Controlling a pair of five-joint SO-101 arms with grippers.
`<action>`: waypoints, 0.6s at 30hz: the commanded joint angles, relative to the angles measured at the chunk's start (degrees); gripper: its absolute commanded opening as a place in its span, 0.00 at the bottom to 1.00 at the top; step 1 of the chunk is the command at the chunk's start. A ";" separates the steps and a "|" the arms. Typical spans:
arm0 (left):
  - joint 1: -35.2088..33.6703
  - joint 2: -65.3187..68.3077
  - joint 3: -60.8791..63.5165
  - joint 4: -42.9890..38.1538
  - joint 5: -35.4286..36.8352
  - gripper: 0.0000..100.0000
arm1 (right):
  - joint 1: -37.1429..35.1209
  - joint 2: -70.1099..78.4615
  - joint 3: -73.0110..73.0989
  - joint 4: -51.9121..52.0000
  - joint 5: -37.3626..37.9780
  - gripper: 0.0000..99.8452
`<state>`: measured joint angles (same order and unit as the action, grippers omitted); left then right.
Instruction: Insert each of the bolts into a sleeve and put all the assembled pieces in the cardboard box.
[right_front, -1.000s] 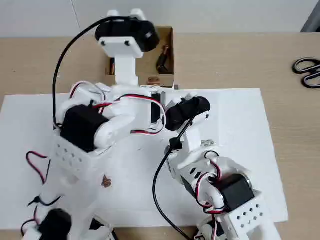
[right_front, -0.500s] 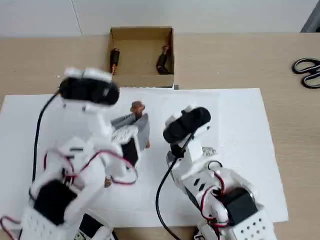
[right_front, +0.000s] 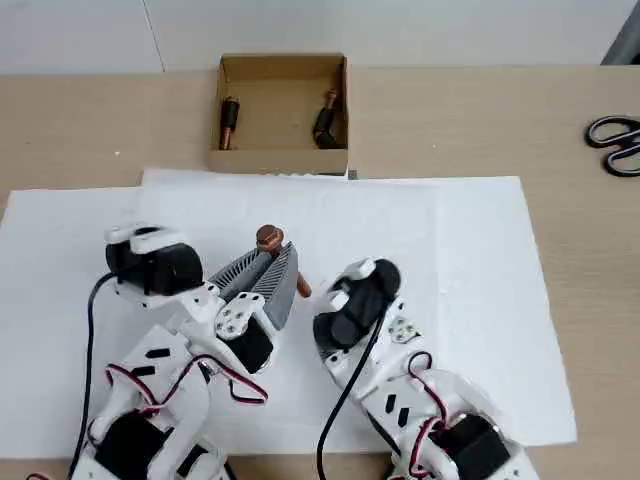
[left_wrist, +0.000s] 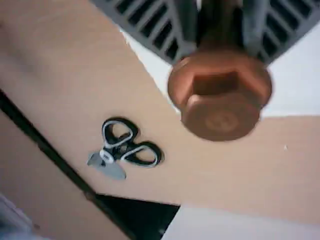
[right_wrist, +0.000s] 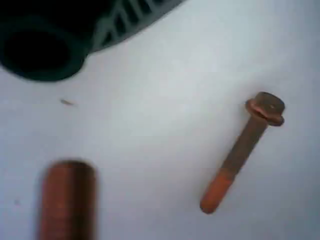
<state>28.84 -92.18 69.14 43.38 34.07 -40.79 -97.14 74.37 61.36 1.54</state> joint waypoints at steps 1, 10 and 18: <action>0.35 -2.64 1.89 -3.69 0.18 0.01 | -2.07 -2.95 2.37 -2.77 0.53 0.00; 2.64 -3.60 3.03 -0.18 0.18 0.01 | -2.15 -6.64 3.16 -3.03 2.02 0.00; 6.33 -3.69 2.95 1.41 0.09 0.01 | -2.07 -6.55 2.02 -6.90 5.89 0.00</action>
<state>34.55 -95.78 72.48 44.26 34.07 -42.64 -103.12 78.42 56.79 6.46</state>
